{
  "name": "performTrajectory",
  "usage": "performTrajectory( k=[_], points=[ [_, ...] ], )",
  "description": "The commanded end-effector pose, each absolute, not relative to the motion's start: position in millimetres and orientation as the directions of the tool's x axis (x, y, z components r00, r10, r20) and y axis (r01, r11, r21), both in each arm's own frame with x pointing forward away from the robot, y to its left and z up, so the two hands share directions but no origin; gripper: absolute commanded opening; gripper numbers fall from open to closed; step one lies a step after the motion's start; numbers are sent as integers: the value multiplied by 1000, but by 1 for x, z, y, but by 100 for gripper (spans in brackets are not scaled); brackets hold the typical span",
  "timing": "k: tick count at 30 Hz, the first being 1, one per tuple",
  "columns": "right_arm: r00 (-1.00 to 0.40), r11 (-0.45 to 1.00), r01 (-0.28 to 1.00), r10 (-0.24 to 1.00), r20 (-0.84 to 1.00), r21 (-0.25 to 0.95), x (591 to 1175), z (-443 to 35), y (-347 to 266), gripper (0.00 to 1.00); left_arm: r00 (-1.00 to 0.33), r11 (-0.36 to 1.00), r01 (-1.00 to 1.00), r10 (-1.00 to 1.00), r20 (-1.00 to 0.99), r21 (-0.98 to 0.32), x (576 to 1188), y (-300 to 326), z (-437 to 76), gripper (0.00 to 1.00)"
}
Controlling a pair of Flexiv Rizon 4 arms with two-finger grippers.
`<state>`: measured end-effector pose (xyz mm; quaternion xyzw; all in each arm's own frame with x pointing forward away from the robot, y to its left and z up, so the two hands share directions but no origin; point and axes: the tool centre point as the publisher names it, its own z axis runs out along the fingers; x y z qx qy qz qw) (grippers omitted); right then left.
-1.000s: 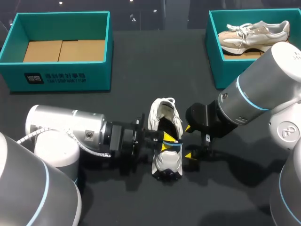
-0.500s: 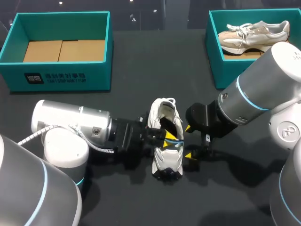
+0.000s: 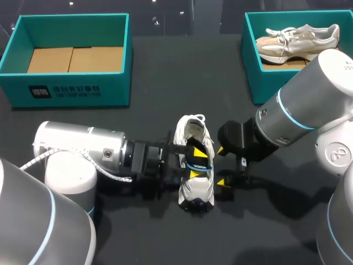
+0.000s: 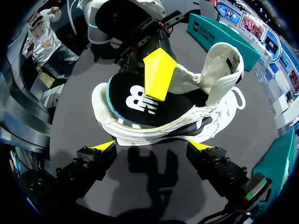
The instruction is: Take the shoe out of the shoebox, open the shoe tongue, remove and reinsert the insole, then place the shoe into the shoebox
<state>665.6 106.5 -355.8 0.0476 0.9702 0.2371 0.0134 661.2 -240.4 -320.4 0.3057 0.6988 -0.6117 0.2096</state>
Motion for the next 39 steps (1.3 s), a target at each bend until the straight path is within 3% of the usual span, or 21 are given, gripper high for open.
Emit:
performTrajectory(
  k=[1,7,15,23,25,28,32,35,39],
  points=[
    [-995,883,87,101,-7,461,664,-356,107,100,-730,66,678,179,-660,-732,655,-237,-315,38],
    [-995,883,87,101,-7,461,664,-356,107,100,-736,56,669,191,-649,-741,654,-244,-317,0],
    [-995,883,87,101,-7,461,664,-356,107,100,-742,112,662,234,-628,-741,666,-252,-343,0],
    [-995,883,87,101,-7,461,664,-356,107,100,-758,136,645,233,-609,-752,664,-245,-338,0],
    [-995,883,87,101,-7,461,664,-356,107,100,-760,136,643,230,-607,-754,662,-240,-334,16],
    [-995,883,87,101,-7,461,664,-356,107,100,-765,130,638,221,-605,-759,658,-235,-327,26],
    [-995,883,87,101,-7,461,664,-356,107,100,-770,119,629,230,-595,-768,654,-230,-318,29],
    [-995,883,89,104,-7,461,664,-356,106,100,-773,114,623,242,-587,-774,652,-227,-313,25],
    [-994,882,92,111,-14,462,665,-350,99,100,-777,107,612,267,-570,-783,649,-221,-308,33]
  ],
)
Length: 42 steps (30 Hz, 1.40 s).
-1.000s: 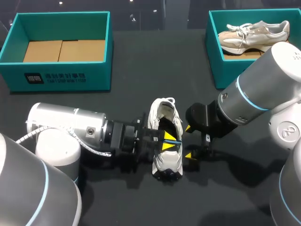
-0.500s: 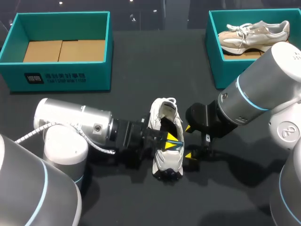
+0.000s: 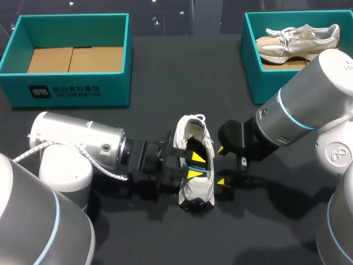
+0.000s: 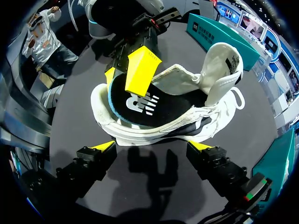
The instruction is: Take the shoe out of the shoebox, open the shoe tongue, remove and reinsert the insole, then place the shoe into the shoebox
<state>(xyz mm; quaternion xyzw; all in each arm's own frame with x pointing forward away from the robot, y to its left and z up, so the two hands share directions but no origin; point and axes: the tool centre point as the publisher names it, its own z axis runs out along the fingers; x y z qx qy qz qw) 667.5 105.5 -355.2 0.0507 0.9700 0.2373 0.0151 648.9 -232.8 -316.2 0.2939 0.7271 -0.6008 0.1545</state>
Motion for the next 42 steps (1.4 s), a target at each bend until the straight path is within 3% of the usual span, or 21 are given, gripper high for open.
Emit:
performTrajectory(
  k=[1,20,26,29,33,35,42],
  points=[
    [-994,881,92,112,-16,464,665,-347,96,100,-775,107,614,273,-570,-782,649,-219,-308,33],
    [-992,898,88,118,-44,431,672,-309,14,100,-736,166,626,447,-508,-762,649,-168,-297,28],
    [-990,902,104,136,-47,419,669,-305,-9,100,-720,201,639,497,-485,-743,650,-144,-284,29],
    [-990,897,102,133,-43,429,667,-304,-20,100,-708,223,645,533,-463,-731,651,-134,-278,35],
    [-988,897,122,149,-31,424,666,-305,-26,100,-670,237,651,626,-399,-721,652,-119,-263,23],
    [-988,897,122,149,-31,424,666,-305,-26,100,-660,252,648,657,-364,-719,654,-109,-256,0],
    [-988,897,122,149,-31,424,666,-305,-26,100,-711,261,601,606,-356,-756,662,-95,-247,0]
  ],
)
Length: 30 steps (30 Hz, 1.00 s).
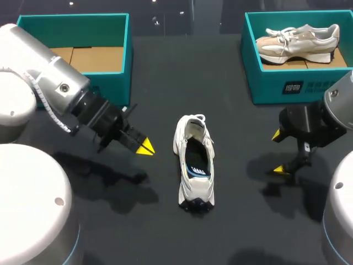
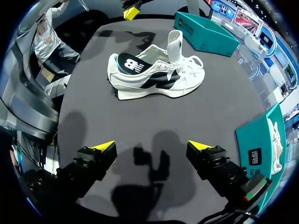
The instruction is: Take the shoe out of the shoebox, open the shoe tongue, remove and reinsert the insole, then place the shoe into the shoebox
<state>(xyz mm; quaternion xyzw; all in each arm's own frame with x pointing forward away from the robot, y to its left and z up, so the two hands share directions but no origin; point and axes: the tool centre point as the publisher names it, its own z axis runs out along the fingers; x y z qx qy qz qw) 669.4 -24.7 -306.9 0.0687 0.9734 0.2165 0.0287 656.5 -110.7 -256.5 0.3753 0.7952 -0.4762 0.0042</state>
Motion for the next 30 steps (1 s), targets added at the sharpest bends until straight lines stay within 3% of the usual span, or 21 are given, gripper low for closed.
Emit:
performTrajectory(
  k=[1,8,18,30],
  points=[
    [-988,897,122,149,-31,424,666,-305,-26,100,-711,261,601,606,-356,-756,662,-95,-247,0],
    [-988,897,122,149,-31,424,666,-305,-26,100,-711,261,601,606,-356,-756,662,-95,-247,0],
    [-992,900,98,120,-26,424,668,-299,-41,100,-525,266,740,803,-283,-618,672,-106,-231,0],
    [-993,898,95,119,-28,430,670,-294,-73,100,-310,174,866,922,-231,-469,678,-129,-222,0]
  ],
)
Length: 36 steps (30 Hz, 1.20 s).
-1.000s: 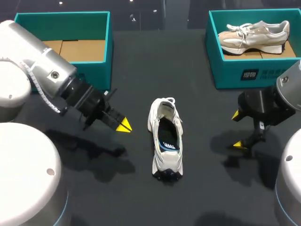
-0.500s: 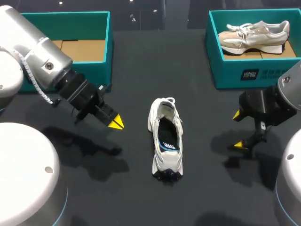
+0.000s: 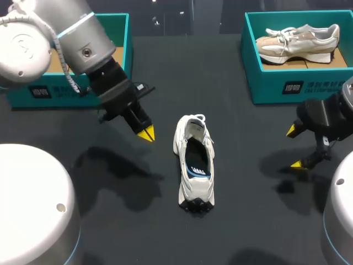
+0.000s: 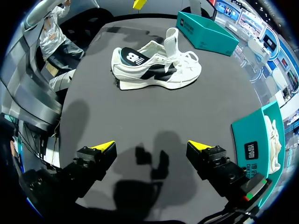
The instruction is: Take the shoe out of the shoebox, open the shoe tongue, remove and reinsert the insole, then place the shoe into the shoebox
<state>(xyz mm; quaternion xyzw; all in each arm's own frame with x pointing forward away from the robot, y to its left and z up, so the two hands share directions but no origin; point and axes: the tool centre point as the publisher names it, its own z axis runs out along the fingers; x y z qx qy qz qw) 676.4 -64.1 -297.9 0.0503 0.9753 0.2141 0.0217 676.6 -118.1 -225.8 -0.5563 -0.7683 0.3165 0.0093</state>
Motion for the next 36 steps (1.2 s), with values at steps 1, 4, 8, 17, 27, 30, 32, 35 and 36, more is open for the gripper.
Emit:
performTrajectory(
  k=[1,4,8,17,27,30,32,35,36],
  points=[
    [-991,896,106,131,-29,431,669,-294,-76,100,-310,174,866,922,-231,-469,678,-129,-222,0],
    [-991,896,106,131,-29,431,669,-294,-76,100,-310,174,866,922,-231,-469,678,-129,-222,0],
    [-991,896,106,131,-29,431,669,-294,-76,100,-294,161,866,929,-223,-474,679,-134,-225,0],
    [-991,896,106,131,-29,431,669,-294,-76,100,-138,50,918,970,-201,-393,683,-170,-241,0],
    [-991,896,106,131,-29,431,669,-294,-76,100,-111,35,916,979,-168,-399,681,-176,-252,0],
    [-991,896,106,131,-29,431,669,-294,-76,100,-80,0,909,981,-176,-416,678,-181,-263,0],
    [-991,896,106,131,-29,431,669,-294,-76,100,-54,-25,907,983,-174,-421,674,-185,-269,0],
    [-991,896,106,131,-29,431,669,-294,-76,100,-34,-35,906,987,-156,-422,672,-191,-278,0],
    [-991,896,106,131,-29,431,669,-294,-76,100,-34,-36,905,987,-156,-424,672,-192,-281,0]
  ],
)
